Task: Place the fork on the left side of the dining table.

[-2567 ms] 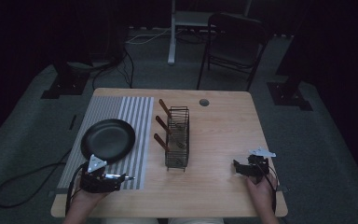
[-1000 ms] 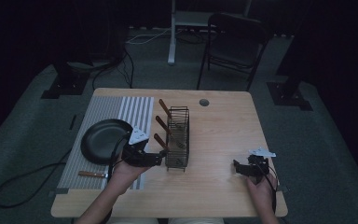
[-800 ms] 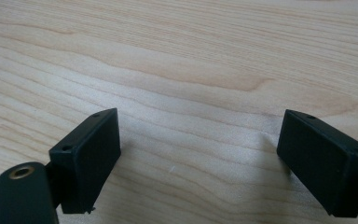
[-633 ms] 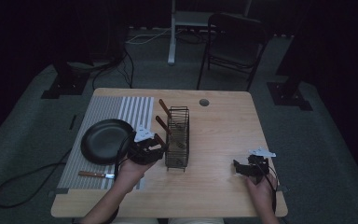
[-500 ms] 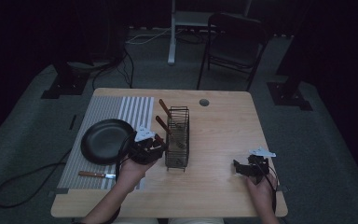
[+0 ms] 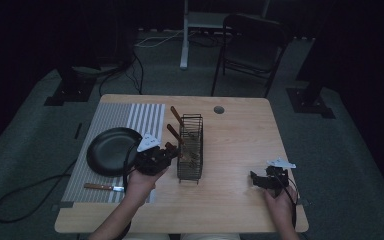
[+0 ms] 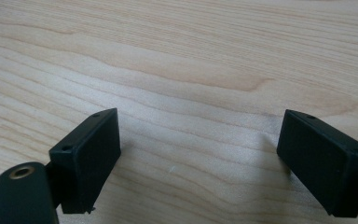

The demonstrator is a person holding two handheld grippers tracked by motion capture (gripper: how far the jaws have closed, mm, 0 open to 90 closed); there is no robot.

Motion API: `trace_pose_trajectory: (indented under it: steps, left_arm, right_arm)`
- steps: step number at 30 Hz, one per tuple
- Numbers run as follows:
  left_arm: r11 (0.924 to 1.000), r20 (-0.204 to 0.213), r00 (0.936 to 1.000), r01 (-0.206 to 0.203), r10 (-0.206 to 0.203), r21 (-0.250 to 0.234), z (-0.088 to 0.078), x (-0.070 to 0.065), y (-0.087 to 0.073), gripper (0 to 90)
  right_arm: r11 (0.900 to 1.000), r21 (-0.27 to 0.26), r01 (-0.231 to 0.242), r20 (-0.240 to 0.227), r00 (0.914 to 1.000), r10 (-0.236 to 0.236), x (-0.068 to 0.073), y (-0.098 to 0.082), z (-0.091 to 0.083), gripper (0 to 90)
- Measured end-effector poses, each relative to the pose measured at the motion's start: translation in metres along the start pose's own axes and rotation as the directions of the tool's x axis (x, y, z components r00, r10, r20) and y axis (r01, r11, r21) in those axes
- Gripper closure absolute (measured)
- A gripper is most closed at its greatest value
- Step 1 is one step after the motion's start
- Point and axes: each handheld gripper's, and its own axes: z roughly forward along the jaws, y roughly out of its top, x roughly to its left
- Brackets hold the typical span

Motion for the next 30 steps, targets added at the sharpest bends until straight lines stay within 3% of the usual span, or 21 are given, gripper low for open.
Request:
trace_pose_trajectory:
  steps: [4,11,16,23,30]
  left_arm:
    - [0.9998,-0.002,0.9999,-0.013,0.013,-0.016,-0.01,0.0,0.008,80.6]
    - [0.9977,0.003,0.9999,0.015,-0.015,-0.066,-0.03,0.007,0.019,80.6]
    - [0.9952,-0.007,1.0,0.002,-0.002,-0.098,-0.047,0.01,0.029,80.6]
    - [0.9897,-0.054,0.9985,-0.001,-0.007,-0.143,-0.069,0.022,0.037,80.6]
    - [0.9851,-0.112,0.9925,0.029,-0.048,-0.17,-0.081,0.045,0.043,80.7]
  right_arm:
    - [1.0,0.0,0.0,0.0,1.0,0.0,0.0,0.0,0.0,13.0]
    - [1.0,0.0,-0.002,0.0,1.0,0.002,0.0,0.0,0.0,13.0]
    - [1.0,0.0,-0.001,-0.001,1.0,0.001,0.0,0.0,0.0,13.0]
    - [1.0,-0.001,0.001,0.0,1.0,-0.001,0.0,0.0,0.0,13.0]
    - [1.0,-0.001,0.0,0.0,1.0,0.0,0.0,0.0,0.0,13.0]
